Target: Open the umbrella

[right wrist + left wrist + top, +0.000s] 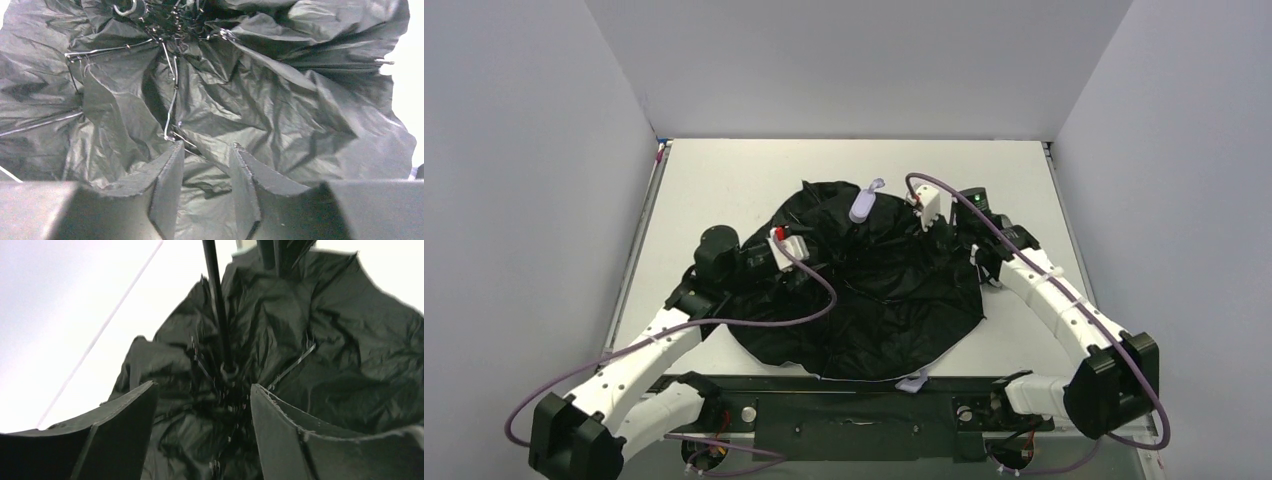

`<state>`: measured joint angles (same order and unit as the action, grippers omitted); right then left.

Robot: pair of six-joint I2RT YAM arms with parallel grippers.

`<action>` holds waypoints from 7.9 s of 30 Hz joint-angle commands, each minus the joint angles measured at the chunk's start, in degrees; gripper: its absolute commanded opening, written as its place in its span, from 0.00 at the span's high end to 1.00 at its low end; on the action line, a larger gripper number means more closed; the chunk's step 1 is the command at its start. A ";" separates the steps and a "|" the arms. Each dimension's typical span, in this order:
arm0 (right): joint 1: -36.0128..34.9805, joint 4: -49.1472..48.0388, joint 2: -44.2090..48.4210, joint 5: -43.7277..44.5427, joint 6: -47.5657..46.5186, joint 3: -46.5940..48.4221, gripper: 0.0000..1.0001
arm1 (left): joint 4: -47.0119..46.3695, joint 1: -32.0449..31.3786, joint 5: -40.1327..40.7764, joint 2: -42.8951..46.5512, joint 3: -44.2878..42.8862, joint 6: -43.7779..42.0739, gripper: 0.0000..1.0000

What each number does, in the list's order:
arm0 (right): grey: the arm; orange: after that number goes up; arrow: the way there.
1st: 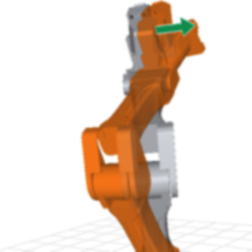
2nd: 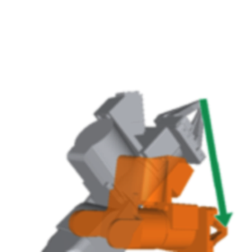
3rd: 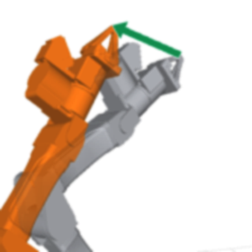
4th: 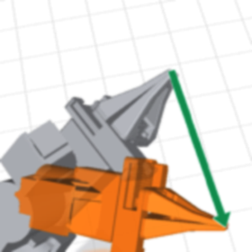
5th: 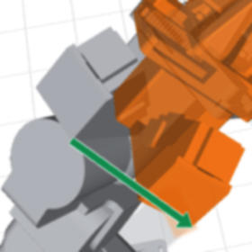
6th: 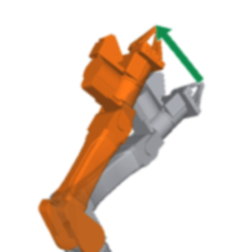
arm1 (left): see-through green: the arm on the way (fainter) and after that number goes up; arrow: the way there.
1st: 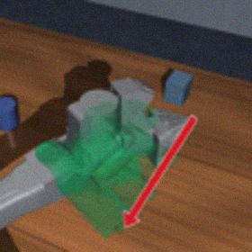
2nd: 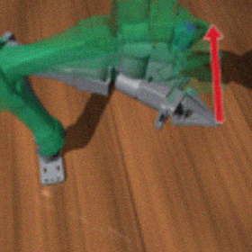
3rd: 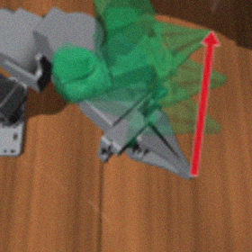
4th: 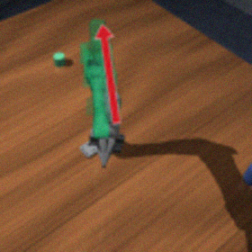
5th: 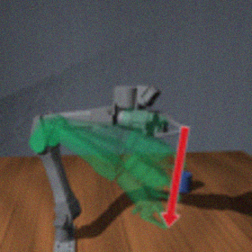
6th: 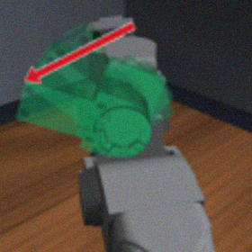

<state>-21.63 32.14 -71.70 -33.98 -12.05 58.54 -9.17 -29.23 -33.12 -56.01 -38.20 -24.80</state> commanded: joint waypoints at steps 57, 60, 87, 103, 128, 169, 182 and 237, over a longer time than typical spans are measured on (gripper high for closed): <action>-5.87 -29.29 0.99 -5.99 13.91 6.60 0.19 | -13.67 2.59 -1.12 -13.71 -4.33 11.41 0.28; -8.27 -31.30 0.50 -3.64 14.32 6.84 0.19 | -17.01 0.38 -0.01 -16.03 -4.71 10.84 0.34; -12.59 -55.14 -6.00 6.18 24.85 14.79 1.00 | -27.84 -3.35 5.87 -33.33 -6.00 5.78 0.76; -10.94 -58.63 -5.83 8.40 33.26 31.72 1.00 | -16.95 0.07 4.93 -33.72 -4.63 3.52 0.80; -6.24 -53.65 -7.35 6.68 30.93 46.61 1.00 | 1.91 2.16 5.09 -41.63 -19.29 8.91 0.69; 6.61 -23.98 14.24 6.60 21.97 7.20 0.29 | -4.92 5.53 7.12 -23.74 -32.25 -18.51 1.00; 15.02 -10.54 7.06 -12.29 31.33 21.88 0.13 | 6.77 5.36 5.99 -17.32 -37.93 -63.83 1.00; -22.28 49.22 -3.25 12.03 -16.34 21.04 1.00 | -15.67 17.93 36.87 -32.41 -35.53 -86.70 0.90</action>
<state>-38.74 66.98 -81.01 -23.03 -14.09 82.39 -9.08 -19.38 -15.84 -86.61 -72.16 -110.34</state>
